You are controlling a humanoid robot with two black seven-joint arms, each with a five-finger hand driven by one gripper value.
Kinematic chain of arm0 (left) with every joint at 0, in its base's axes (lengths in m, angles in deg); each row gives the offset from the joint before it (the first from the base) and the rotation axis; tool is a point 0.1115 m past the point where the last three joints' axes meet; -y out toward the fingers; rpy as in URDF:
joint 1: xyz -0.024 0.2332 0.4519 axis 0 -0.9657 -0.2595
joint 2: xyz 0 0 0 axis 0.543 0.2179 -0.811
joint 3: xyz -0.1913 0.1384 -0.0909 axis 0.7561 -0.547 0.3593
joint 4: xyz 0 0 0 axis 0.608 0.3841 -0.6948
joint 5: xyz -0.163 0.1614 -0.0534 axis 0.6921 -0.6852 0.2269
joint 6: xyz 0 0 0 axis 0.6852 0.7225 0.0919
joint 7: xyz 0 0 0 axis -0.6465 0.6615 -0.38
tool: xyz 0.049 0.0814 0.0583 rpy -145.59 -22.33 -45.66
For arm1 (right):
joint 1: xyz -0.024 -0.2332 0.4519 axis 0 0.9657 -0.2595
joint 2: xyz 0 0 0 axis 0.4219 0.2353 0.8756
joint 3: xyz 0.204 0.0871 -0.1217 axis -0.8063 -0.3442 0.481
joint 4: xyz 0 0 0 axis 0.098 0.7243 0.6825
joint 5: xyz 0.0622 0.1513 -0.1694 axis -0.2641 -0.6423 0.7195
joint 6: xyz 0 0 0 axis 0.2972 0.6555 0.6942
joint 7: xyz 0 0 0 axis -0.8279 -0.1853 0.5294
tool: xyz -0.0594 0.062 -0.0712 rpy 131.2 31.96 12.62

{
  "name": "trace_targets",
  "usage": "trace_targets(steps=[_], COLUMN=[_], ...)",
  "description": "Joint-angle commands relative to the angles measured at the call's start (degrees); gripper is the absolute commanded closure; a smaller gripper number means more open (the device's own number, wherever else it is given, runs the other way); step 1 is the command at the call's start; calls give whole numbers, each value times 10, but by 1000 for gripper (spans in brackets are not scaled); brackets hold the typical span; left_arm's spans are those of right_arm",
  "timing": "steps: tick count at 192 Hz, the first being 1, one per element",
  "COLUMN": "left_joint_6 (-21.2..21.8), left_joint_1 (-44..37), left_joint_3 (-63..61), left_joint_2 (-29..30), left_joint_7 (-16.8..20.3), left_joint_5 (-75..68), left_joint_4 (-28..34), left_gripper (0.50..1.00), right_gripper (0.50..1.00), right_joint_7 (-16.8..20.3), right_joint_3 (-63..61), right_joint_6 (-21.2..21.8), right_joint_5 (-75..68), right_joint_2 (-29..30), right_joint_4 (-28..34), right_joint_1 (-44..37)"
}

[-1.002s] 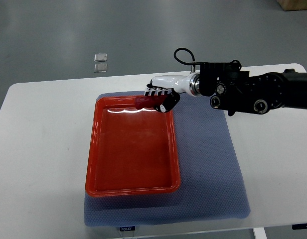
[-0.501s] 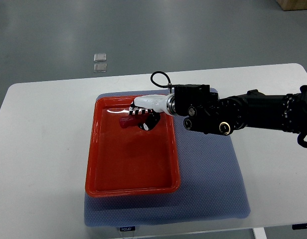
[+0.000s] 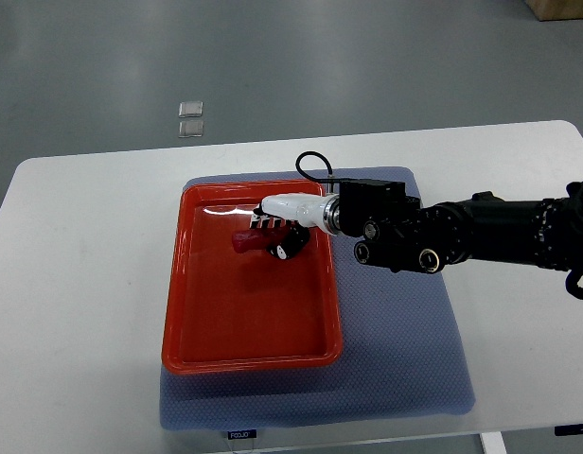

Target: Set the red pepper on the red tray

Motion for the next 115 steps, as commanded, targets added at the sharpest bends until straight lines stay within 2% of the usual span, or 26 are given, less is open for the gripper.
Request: trace_targets(steps=[1, 41, 51, 69, 87, 115], left_joint_6=[0, 0, 0, 0, 0, 0], left_joint_1=[0, 0, 0, 0, 0, 0], left_joint_3=[1, 0, 0, 0, 0, -1], left_joint_2=[0, 0, 0, 0, 0, 0], left_joint_7=[0, 0, 0, 0, 0, 0], left_joint_5=[0, 0, 0, 0, 0, 0], left_joint_4=[0, 0, 0, 0, 0, 0], left_gripper=[500, 500, 500, 500, 500, 500], right_gripper=[996, 959, 924, 906, 844, 711], right_joint_7=[-3, -4, -5, -8, -10, -10], right_joint_3=[0, 0, 0, 0, 0, -4], right_joint_6=[-1, -1, 0, 0, 1, 2], right_joint_5=[0, 0, 0, 0, 0, -2], right_joint_2=[0, 0, 0, 0, 0, 0], right_joint_4=[0, 0, 0, 0, 0, 0], right_joint_1=[5, 4, 4, 4, 4, 2])
